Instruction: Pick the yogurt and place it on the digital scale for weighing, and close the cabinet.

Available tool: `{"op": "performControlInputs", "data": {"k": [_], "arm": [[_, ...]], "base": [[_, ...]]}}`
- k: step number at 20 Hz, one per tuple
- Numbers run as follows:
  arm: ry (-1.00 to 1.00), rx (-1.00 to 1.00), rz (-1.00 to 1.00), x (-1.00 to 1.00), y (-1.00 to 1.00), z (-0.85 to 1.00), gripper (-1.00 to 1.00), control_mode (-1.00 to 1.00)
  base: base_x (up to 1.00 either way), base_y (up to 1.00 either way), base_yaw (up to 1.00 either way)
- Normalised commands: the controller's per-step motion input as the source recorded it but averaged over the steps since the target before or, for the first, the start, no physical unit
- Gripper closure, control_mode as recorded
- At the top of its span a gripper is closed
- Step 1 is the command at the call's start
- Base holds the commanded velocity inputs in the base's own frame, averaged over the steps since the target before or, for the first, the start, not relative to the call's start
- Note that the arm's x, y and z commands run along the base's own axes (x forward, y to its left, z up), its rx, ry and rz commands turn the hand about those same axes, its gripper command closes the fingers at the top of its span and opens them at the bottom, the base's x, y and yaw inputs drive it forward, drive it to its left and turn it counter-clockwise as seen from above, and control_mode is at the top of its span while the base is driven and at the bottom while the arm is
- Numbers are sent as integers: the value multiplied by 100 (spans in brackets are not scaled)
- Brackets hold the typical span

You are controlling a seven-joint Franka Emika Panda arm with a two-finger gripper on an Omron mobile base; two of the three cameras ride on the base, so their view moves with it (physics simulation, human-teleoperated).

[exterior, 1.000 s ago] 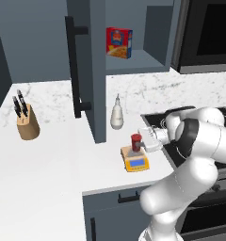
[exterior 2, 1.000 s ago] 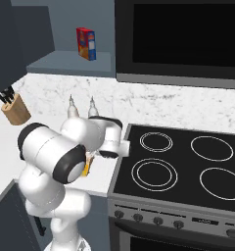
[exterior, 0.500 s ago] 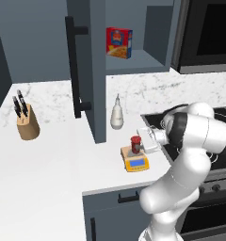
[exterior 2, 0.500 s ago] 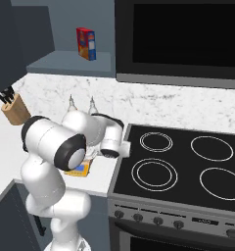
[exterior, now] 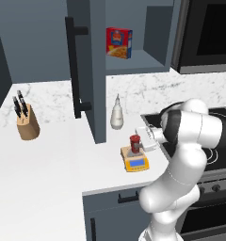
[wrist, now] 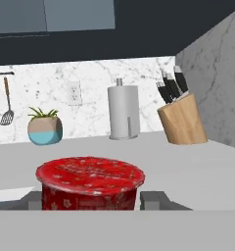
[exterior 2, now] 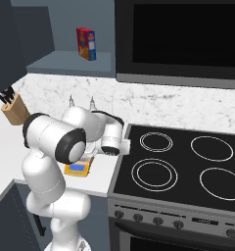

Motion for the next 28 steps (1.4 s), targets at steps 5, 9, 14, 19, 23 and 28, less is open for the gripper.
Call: {"op": "performControlInputs", "data": {"k": [5,9,14,19,23,28], "arm": [[-3,0,1,0,0,-11,-100,-100],[-1,0,0,0,0,0,-100,-100],[-1,0,0,-9,-3,0,-100,-100],[-5,0,0,-23,0,1,-100,-100],[-1,0,0,-2,0,0,-100,-100],[0,0,0,2,-5,0,-100,-100]], "base": [[0,0,0],[0,0,0],[0,0,0],[0,0,0],[0,0,0],[0,0,0]]}}
